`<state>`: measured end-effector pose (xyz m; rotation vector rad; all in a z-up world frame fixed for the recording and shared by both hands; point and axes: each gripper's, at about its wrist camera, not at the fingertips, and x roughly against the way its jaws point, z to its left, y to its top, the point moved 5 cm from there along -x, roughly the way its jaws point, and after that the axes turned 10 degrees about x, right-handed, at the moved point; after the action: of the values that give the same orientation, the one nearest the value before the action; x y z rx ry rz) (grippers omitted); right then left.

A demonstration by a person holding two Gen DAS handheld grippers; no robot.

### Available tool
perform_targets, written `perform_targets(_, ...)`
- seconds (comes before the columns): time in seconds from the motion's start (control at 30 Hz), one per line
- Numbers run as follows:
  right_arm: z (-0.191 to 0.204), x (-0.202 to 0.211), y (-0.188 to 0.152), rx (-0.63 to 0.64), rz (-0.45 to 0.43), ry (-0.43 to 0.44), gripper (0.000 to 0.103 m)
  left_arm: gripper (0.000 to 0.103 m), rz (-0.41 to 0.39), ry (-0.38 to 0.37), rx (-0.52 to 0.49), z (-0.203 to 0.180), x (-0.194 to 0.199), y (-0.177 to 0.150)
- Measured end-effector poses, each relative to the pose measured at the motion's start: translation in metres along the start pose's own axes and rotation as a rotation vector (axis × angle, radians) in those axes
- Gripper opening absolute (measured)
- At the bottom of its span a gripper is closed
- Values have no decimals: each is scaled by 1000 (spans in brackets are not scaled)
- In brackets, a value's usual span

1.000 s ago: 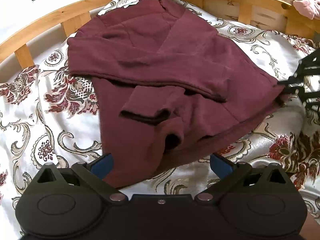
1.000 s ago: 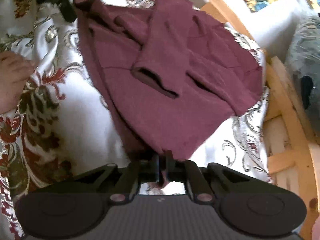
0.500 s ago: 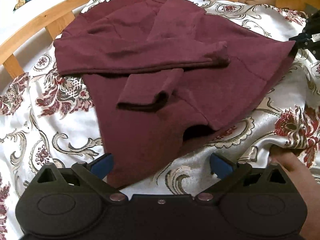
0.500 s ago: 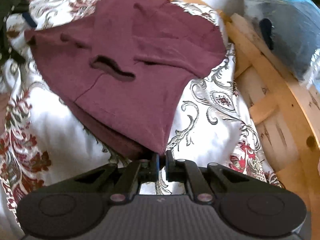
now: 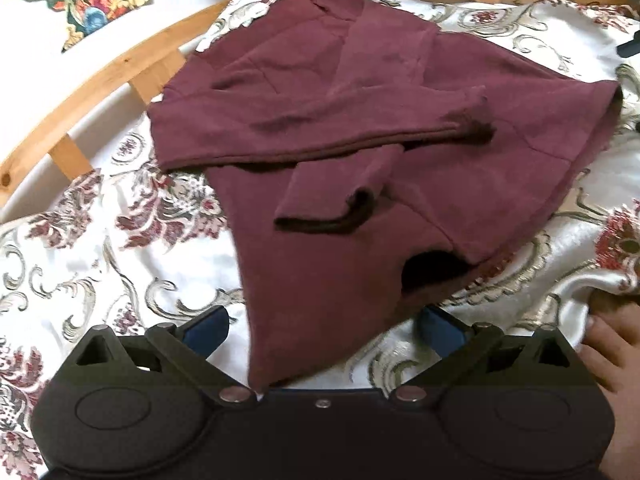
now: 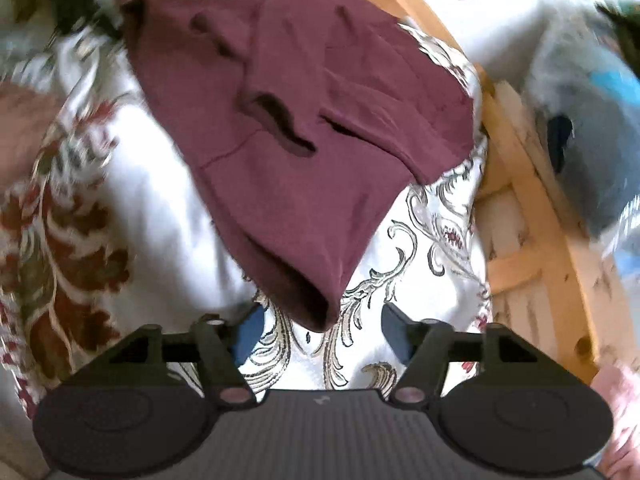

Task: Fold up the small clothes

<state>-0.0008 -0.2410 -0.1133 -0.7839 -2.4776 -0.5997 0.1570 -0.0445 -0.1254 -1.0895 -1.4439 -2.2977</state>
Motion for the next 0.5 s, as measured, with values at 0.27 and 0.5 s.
perform_targets(0.27, 0, -19, 2, 33, 18, -9, 89, 101, -61, 93, -95, -4, 2, -1)
perform_targets(0.5, 6, -28, 5, 120, -11, -70, 99, 102, -118, 149, -223, -17, 4, -3)
